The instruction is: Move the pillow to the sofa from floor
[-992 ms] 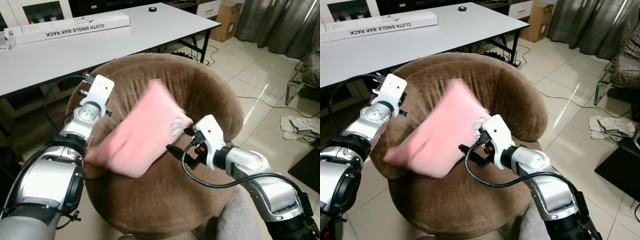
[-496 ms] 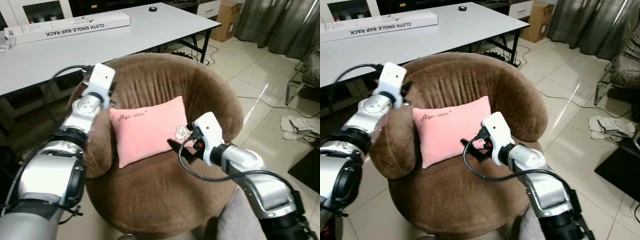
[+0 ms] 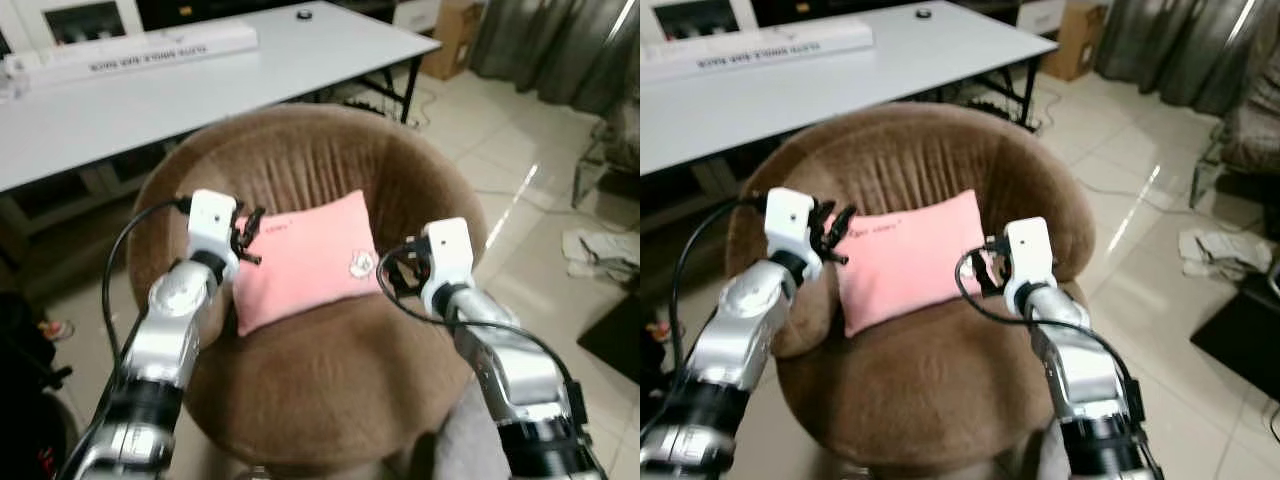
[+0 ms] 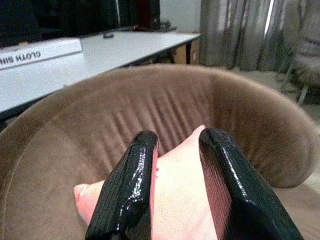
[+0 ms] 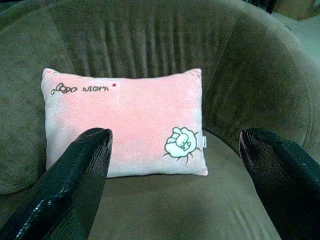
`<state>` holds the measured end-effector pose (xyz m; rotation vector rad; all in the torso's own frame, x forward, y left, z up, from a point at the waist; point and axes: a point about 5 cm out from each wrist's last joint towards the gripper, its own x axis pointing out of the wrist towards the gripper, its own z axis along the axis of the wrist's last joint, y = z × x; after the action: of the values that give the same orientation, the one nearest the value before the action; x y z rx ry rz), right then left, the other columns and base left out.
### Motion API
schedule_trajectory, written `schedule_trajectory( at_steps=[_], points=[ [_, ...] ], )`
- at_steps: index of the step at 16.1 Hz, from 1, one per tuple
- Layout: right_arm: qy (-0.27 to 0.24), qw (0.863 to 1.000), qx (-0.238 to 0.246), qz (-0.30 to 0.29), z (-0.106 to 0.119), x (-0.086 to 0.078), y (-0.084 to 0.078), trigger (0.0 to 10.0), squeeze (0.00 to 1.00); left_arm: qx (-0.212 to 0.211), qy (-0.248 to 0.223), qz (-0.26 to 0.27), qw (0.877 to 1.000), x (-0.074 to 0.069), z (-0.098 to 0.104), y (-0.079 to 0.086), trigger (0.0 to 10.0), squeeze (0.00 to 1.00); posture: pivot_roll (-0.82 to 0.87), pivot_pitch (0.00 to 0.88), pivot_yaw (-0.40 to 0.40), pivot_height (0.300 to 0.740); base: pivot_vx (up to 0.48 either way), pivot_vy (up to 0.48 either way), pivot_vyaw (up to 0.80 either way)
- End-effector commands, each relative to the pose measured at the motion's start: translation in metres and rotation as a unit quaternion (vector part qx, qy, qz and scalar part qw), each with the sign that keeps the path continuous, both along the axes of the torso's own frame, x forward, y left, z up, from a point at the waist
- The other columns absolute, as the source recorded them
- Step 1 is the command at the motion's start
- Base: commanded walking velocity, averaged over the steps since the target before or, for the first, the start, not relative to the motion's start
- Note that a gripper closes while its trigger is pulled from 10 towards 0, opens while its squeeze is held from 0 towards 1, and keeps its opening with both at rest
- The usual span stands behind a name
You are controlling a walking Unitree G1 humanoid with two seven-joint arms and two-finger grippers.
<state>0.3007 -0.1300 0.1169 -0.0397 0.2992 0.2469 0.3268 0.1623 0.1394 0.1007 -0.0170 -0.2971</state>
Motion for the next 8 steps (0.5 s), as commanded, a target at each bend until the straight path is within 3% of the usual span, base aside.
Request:
schedule_trajectory(
  at_steps=[1, 2, 4, 8],
  points=[
    [0.007, 1.000, -0.005, -0.014, -0.001, 0.002, -0.004, 10.0, 0.00, -0.004, -0.007, -0.017, 1.000, -0.004, 0.008, -0.009, 10.0, 0.00, 0.12, 0.000, -0.006, 0.740, 0.000, 0.000, 0.00],
    [0.010, 0.999, -0.025, -0.023, -0.007, 0.000, -0.008, 10.0, 0.00, -0.008, 0.005, -0.019, 1.000, -0.016, 0.005, -0.016, 10.0, 0.00, 0.12, 0.000, -0.005, 0.740, 0.000, 0.000, 0.00],
    [0.016, 0.999, -0.033, -0.037, -0.013, -0.003, -0.014, 10.0, 0.00, -0.008, 0.015, -0.008, 1.000, -0.024, 0.004, -0.019, 10.0, 0.00, 0.12, 0.000, 0.001, 0.740, 0.000, 0.000, 0.00],
    [0.021, 0.998, -0.021, -0.057, -0.015, -0.003, -0.017, 10.0, 0.00, -0.004, 0.030, 0.001, 1.000, -0.029, 0.008, -0.016, 10.0, 0.00, 0.12, 0.000, 0.014, 0.740, 0.000, 0.000, 0.00]
  ],
)
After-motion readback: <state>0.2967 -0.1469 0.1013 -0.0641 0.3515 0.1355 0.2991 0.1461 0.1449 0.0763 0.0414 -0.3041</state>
